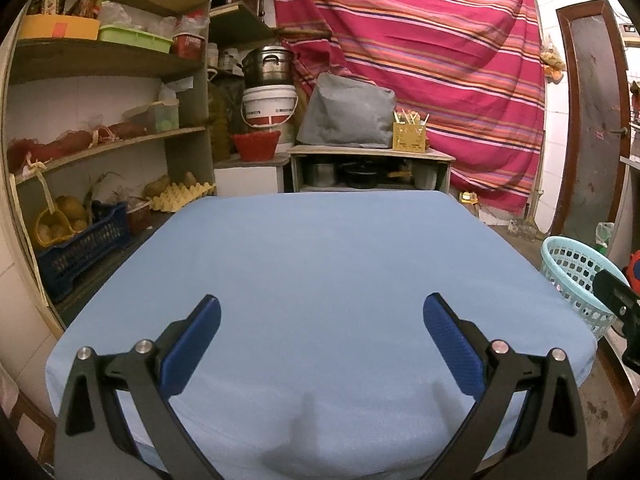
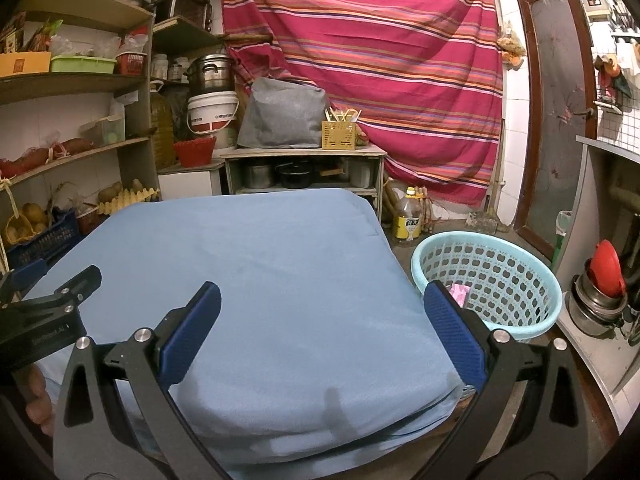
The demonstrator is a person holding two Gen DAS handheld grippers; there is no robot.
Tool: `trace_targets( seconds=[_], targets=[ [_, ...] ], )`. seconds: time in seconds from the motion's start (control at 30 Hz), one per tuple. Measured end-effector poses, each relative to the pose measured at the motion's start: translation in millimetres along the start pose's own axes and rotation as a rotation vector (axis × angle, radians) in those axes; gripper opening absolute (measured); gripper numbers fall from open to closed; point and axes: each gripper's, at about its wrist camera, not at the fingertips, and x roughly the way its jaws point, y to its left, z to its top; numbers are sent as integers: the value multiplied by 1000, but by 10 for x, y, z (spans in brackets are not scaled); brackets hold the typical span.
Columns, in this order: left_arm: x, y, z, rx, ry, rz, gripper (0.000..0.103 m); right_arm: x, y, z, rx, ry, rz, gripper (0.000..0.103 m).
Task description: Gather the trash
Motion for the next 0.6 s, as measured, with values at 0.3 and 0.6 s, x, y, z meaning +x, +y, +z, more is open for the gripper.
trace_targets(
  seconds=[0.3, 0.6],
  targets=[
    [3, 0, 1, 2, 3, 0, 99, -4, 0, -2, -1, -4, -3, 99],
    [0, -8, 3, 3, 2, 0, 99, -1, -7, 0, -2, -2, -1, 99]
  ],
)
